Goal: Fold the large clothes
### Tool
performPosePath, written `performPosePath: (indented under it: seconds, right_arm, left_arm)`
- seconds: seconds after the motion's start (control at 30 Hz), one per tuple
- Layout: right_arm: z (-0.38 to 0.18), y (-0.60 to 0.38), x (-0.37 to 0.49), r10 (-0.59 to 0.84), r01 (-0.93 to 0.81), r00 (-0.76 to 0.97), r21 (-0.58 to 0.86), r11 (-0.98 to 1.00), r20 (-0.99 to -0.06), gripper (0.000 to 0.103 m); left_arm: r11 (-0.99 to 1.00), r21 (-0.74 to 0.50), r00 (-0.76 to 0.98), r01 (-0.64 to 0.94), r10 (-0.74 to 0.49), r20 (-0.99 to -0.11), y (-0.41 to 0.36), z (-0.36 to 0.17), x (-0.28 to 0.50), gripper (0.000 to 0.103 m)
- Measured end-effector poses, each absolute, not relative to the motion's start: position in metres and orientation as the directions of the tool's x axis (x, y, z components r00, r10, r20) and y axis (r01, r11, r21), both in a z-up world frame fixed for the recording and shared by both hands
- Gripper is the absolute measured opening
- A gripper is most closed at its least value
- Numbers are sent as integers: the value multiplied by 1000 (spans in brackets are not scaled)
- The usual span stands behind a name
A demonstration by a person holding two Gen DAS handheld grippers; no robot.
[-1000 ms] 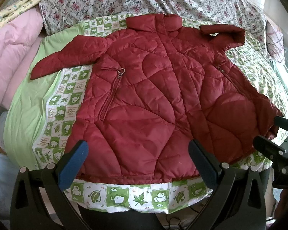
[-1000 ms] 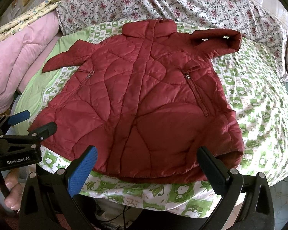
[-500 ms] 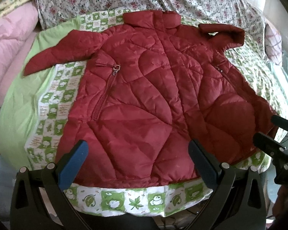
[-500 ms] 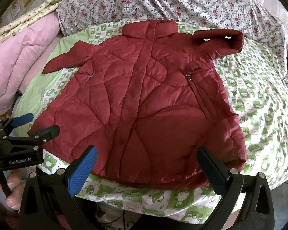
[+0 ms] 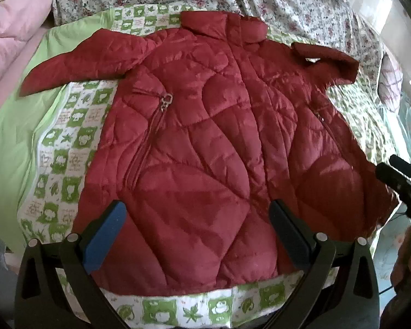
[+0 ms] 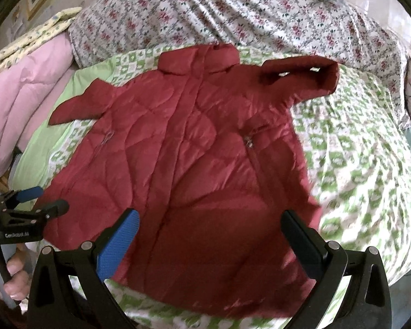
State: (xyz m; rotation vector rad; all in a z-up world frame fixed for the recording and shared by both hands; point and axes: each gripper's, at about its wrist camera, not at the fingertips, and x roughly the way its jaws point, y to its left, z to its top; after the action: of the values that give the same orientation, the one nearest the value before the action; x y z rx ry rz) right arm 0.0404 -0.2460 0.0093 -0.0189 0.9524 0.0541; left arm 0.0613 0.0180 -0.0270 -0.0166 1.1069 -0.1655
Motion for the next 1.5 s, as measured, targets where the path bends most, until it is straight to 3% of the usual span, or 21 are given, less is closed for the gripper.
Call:
performPosePath:
  seconds: [0.17, 0.27, 0.53, 0.77, 1.1, 1.3, 1.37, 1.4, 1.47, 1.5]
  right_arm:
    - [17, -257, 64, 23, -53, 588, -11, 999, -808, 103]
    - [20, -268, 81, 48, -52, 601, 21, 998, -798, 103]
    - [35, -300, 149, -17, -39, 643, -55, 998, -766, 102]
    - [31, -330, 231, -164, -33, 673, -252, 967, -722, 102]
    - [-25, -347, 327, -392, -112, 616, -569, 815, -683, 99]
    - [-50, -365, 358, -427, -118, 571, -585, 803, -701, 78]
    - [-46, -376, 363, -368, -105, 558, -503, 858, -744, 58]
    - [-43, -381, 365, -333, -94, 555, -455, 885, -762, 52]
    - [-35, -386, 365, -265, -74, 558, -365, 928, -786, 26]
    - [-30, -389, 364, -226, -62, 564, -313, 948, -795, 23]
  left_arm:
    - [984, -131, 489, 121, -174, -855, 20, -22, 81, 103]
    - [986, -132, 471, 106, -167, -866, 23, -25, 93, 103]
    - [988, -130, 429, 78, -151, -890, 26, -33, 119, 103]
    - [988, -127, 408, 86, -152, -900, 22, -42, 144, 103]
    - [985, -150, 399, 80, -170, -901, 19, -53, 188, 103]
    - [983, -160, 386, 87, -182, -904, 16, -59, 202, 103]
    - [983, -162, 381, 87, -183, -906, 16, -61, 205, 103]
    - [983, -164, 379, 87, -185, -907, 17, -62, 206, 103]
    - [982, -171, 375, 83, -190, -907, 18, -66, 209, 103]
    - [981, -176, 372, 82, -194, -907, 18, -67, 210, 103]
